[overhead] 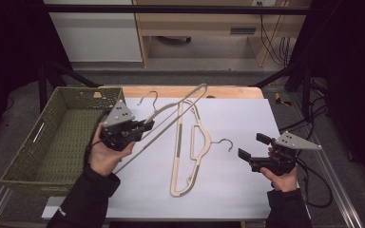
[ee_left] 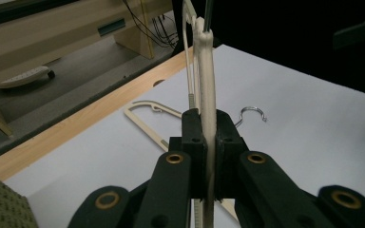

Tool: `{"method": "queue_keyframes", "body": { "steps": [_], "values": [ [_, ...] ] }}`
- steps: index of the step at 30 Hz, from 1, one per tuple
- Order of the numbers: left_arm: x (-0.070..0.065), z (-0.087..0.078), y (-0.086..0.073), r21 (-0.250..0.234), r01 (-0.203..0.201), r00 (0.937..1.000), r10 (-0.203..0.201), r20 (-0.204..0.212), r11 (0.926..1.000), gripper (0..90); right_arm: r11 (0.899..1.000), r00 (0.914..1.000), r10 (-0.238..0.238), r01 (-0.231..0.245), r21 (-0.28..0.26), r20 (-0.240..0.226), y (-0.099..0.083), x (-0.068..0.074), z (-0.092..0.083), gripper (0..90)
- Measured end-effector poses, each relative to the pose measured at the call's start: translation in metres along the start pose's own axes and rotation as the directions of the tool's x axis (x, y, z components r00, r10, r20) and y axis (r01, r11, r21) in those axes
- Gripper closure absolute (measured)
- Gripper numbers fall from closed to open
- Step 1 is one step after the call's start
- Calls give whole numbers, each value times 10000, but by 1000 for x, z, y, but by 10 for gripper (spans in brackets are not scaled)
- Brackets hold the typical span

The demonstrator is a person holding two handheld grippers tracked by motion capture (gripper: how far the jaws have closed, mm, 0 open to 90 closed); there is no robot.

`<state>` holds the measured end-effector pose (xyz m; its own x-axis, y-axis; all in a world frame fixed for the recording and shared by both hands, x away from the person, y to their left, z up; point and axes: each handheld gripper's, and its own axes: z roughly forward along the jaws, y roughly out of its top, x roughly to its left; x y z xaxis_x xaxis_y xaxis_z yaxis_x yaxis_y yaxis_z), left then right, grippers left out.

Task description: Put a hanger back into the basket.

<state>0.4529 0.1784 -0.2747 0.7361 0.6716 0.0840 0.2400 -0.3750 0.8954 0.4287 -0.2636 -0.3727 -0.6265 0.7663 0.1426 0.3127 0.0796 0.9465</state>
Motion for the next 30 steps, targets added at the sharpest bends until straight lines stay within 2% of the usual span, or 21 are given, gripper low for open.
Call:
{"method": "queue_keyframes", "body": {
  "steps": [4, 5, 8, 9, 10, 12, 13, 15, 17, 18, 20, 24, 25, 27, 28, 30],
  "values": [
    [18, -20, 5, -72, -26, 9999, 25, -167, 10000, 858, 10000, 10000, -29, 29, 49, 12, 0, 1, 0, 47],
    [18, -20, 5, -72, -26, 9999, 25, -167, 10000, 858, 10000, 10000, -29, 29, 49, 12, 0, 1, 0, 47],
    [35, -34, 6, 0, -13, 9994, 13, -338, 10000, 858, 9999, 10000, -59, 58, 109, 50, -1, 1, 1, 43],
    [47, -44, 4, 22, -35, 9988, 36, -486, 10000, 858, 9999, 10000, -57, 57, 125, 45, -1, 1, 1, 43],
    [47, -44, 4, 22, -35, 9988, 36, -486, 10000, 858, 9999, 10000, -59, 59, 135, 22, -1, 1, 1, 42],
    [59, -53, 2, -43, -45, 9976, 42, -693, 10000, 858, 9999, 10000, -56, 56, 152, 26, -1, 2, 2, 41],
    [71, -63, -2, 31, -38, 9960, 40, -897, 10000, 858, 9998, 10000, -95, 95, 181, 24, -1, 1, 2, 40],
    [76, -67, -5, 64, -70, 9947, 76, -1024, 10000, 858, 9998, 9999, -107, 107, 177, 25, -1, 1, 2, 40],
    [89, -80, -12, 148, -111, 9918, 129, -1268, 9998, 858, 9999, 10000, -71, 71, 152, 15, -1, 2, 3, 39],
    [89, -80, -12, 148, -111, 9918, 129, -1268, 9998, 858, 9999, 10000, -73, 73, 154, 8, -1, 2, 3, 39],
    [100, -91, -20, 192, -147, 9895, 173, -1433, 9997, 858, 9998, 10000, -95, 96, 188, -27, -1, 3, 3, 38],
    [112, -100, -30, 349, -159, 9872, 213, -1579, 9993, 858, 9995, 9999, -138, 138, 274, -9, -1, 3, 5, 36],
    [121, -104, -38, 380, -116, 9870, 176, -1600, 9992, 858, 9995, 9999, -150, 151, 266, -18, -1, 3, 5, 36],
    [125, -106, -42, 417, -58, 9868, 125, -1618, 9991, 858, 9995, 9999, -113, 114, 286, -11, -1, 4, 5, 36],
    [133, -109, -49, 470, 98, 9864, -19, -1646, 9988, 858, 9995, 9999, -118, 119, 299, -10, -1, 4, 5, 35],
    [142, -111, -59, 588, 189, 9819, -74, -1893, 9981, 858, 9995, 9999, -134, 134, 288, -7, -1, 4, 5, 35]
  ]
}}
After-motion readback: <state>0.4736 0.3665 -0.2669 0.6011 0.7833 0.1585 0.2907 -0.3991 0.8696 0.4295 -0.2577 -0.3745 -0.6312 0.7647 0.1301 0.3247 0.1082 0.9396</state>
